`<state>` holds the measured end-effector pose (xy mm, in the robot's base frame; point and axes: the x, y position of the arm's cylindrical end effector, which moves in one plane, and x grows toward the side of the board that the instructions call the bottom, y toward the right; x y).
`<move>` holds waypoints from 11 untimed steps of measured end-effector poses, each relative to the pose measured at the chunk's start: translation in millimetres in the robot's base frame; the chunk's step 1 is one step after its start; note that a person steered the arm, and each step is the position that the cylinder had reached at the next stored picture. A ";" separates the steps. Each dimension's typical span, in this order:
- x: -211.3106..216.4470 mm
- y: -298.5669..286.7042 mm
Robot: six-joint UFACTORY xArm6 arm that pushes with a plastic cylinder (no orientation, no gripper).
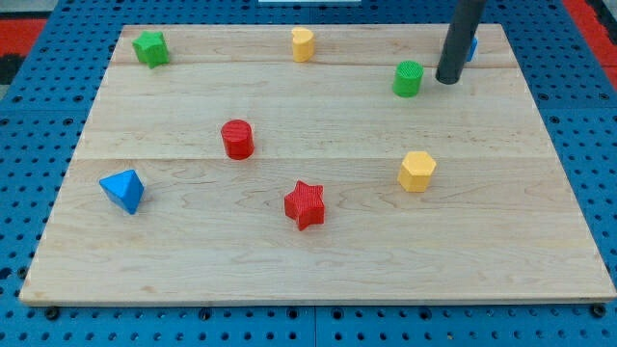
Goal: Slide the green circle to the green star
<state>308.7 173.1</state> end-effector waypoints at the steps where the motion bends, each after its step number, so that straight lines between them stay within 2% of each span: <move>1: 0.0 -43.6; 9: 14.4 -328.9; 10: 32.6 -308.0; 11: 42.6 -316.4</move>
<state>351.4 -143.3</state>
